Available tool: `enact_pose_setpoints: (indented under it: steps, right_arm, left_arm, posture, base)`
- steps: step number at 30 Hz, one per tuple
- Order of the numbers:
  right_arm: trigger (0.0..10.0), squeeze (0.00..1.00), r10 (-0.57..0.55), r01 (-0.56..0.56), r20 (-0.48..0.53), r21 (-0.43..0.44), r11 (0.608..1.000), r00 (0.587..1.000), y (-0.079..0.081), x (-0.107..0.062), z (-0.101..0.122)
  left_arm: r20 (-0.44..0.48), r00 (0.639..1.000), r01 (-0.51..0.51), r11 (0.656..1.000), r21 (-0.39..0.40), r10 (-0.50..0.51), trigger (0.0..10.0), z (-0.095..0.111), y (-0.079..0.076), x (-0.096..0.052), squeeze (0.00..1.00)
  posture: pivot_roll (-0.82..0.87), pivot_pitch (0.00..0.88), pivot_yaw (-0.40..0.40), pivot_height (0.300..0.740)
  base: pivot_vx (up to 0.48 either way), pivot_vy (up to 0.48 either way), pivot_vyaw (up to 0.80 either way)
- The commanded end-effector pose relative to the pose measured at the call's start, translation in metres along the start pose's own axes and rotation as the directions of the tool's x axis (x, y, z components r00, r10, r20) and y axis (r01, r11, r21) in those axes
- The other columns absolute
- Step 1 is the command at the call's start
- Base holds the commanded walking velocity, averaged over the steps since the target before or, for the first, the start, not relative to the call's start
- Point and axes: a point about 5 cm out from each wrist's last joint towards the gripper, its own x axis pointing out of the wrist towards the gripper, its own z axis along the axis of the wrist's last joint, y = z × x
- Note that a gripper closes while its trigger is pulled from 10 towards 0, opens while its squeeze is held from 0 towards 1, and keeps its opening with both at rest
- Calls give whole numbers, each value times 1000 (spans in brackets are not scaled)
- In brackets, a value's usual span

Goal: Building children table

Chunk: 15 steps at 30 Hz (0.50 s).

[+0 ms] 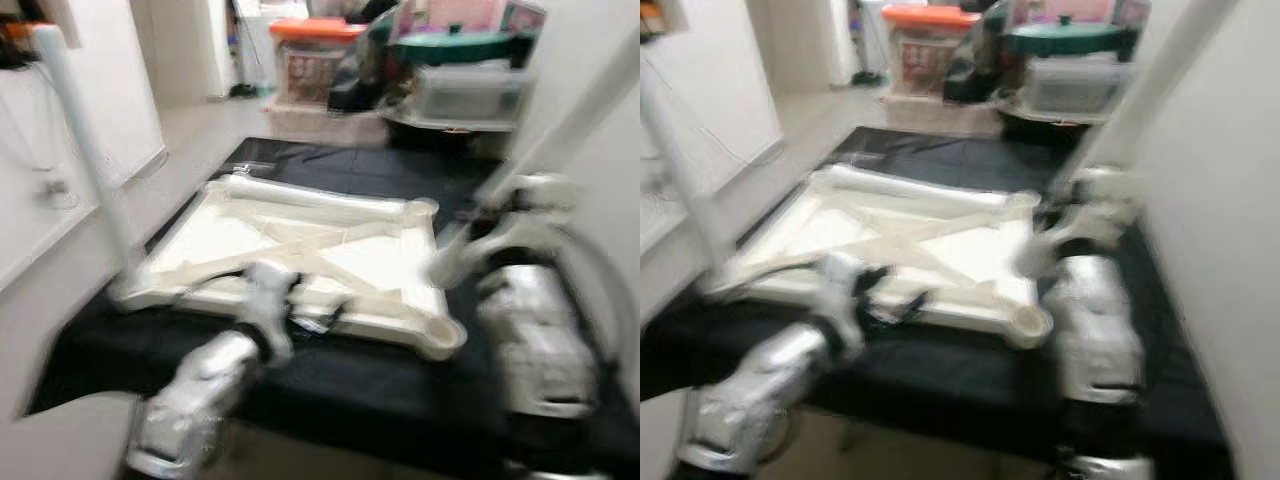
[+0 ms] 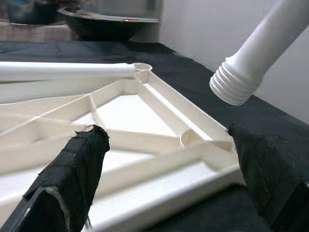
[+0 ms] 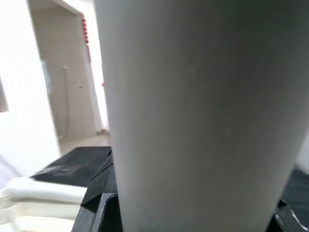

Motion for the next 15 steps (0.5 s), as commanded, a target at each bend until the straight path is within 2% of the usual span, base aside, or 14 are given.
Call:
enact_pose_setpoints:
  steps: [1,3,6,9,12,15]
  right_arm:
    - [10000,0,9,-9,26,4,1000,1000,-7,0,5]
    - [10000,0,65,-66,29,20,998,997,-6,4,8]
    - [10000,0,78,-78,28,22,997,997,-6,5,9]
    - [10000,0,226,-223,-29,91,971,974,-5,12,7]
    - [10000,0,258,-253,-47,90,963,965,-7,14,5]
    - [10000,0,275,-270,-63,84,959,959,-10,16,4]
  left_arm:
    - [-12,1000,26,1000,-18,-26,10000,-3,-7,3,0]
    - [-9,1000,29,1000,-12,-29,10000,-3,-8,4,0]
    - [-8,1000,28,1000,-15,-28,10000,-3,-8,4,0]
    - [-13,999,32,999,12,-32,10000,-5,-9,2,0]
    - [-12,1000,27,999,21,-26,10000,-5,-9,1,0]
    - [-16,1000,5,999,36,-5,10000,-7,-7,0,0]
  posture:
    - [66,4,-71,740]
    - [65,0,-73,740]
    - [65,0,-73,740]
    - [68,2,-79,740]
    - [70,3,-82,740]
    - [70,4,-85,740]
  base:
    - [0,0,0]
    - [0,0,0]
    - [0,0,0]
    - [0,0,0]
    - [0,0,0]
    - [0,-306,0]
